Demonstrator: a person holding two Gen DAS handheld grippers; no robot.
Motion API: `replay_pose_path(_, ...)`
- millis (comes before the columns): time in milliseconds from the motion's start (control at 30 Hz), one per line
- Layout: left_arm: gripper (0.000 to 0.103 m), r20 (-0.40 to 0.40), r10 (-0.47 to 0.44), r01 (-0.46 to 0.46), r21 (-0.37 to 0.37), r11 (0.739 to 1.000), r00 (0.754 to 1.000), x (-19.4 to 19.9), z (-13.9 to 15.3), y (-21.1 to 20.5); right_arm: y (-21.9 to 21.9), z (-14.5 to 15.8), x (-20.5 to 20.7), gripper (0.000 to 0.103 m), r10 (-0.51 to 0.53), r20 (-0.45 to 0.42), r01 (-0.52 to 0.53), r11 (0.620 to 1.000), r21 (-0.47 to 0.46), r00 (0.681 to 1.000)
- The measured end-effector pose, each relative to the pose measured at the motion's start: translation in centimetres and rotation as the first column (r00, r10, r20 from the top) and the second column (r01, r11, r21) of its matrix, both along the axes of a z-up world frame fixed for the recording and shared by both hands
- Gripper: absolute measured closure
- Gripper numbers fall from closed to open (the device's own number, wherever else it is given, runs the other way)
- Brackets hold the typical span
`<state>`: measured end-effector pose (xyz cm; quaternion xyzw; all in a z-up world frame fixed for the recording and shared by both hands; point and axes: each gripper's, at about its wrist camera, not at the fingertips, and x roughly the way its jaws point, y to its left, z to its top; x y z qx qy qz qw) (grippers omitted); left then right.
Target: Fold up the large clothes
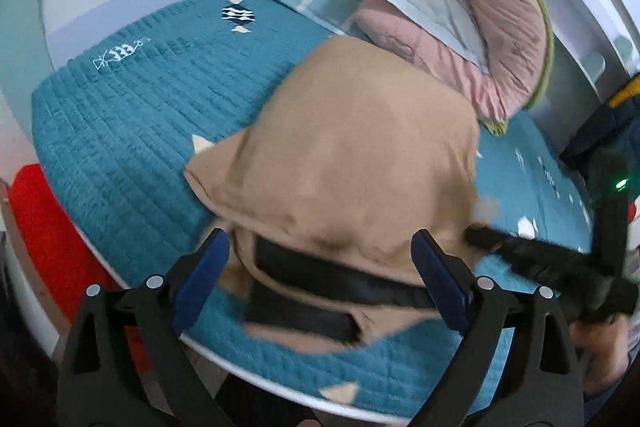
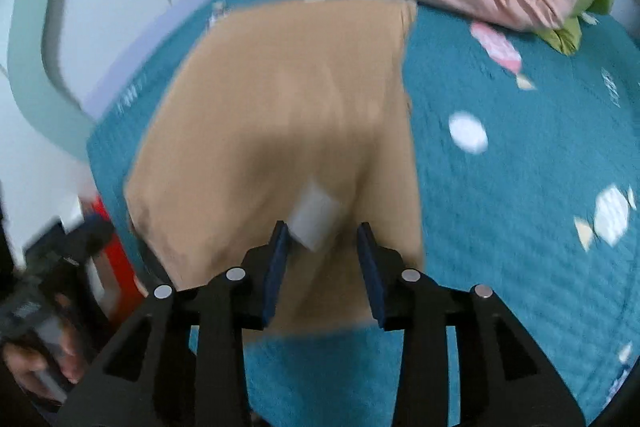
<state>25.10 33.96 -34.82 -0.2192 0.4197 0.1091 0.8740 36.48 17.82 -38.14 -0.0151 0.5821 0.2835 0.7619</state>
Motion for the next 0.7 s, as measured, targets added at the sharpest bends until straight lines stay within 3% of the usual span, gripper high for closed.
replay_pose_path(100, 0.01, -0.01, 0.001, -0.001, -0.009, 1.0, 1.0, -1.3, 0.7, -2.1, -1.5, -3.4, -2.4, 0.064, -0.012, -0.104, 0.009, 1.0, -0.022, 0.994)
replay_pose_path(233, 0.01, -0.031, -0.001, 0.002, 0.035, 0.999, 1.0, -3.2, 2.0, -5.1, -4.4, -2.3, -5.3, 0.064, -0.066, -0.064, 0.068, 0.997, 0.031, 0.996)
replay_pose_path(333, 0.01, -0.022, -0.006, 0.009, 0.131, 0.991, 1.0, -4.9, 4.1, -7.7, -6.6, 2.1, -8.0, 0.063, -0.09, 0.06, 0.087, 0.995, 0.058, 0.994)
replay_pose_path(500, 0.006, 0.039, -0.005, -0.005, 0.25, 0.968, 0.999, -7.8, 8.6, -12.0, -10.5, 10.8, -13.9, 0.032, -0.129, 0.29, 0.121, 0.992, 0.046, 0.948)
replay_pose_path(533, 0.006, 0.052, -0.006, -0.008, 0.27, 0.963, 0.999, -8.3, 9.6, -13.0, -11.3, 12.1, -14.9, 0.029, -0.138, 0.322, 0.132, 0.99, 0.042, 0.937)
replay_pose_path(600, 0.006, 0.084, -0.029, 0.003, 0.29, 0.957, 0.996, -9.3, 11.4, -14.5, -12.7, 14.4, -16.5, 0.015, -0.151, 0.364, 0.149, 0.988, 0.033, 0.919)
replay_pose_path(700, 0.005, 0.14, -0.063, 0.015, 0.319, 0.948, 0.988, -10.8, 14.4, -17.3, -14.8, 16.9, -19.2, 0.013, -0.174, 0.406, 0.169, 0.984, 0.048, 0.897)
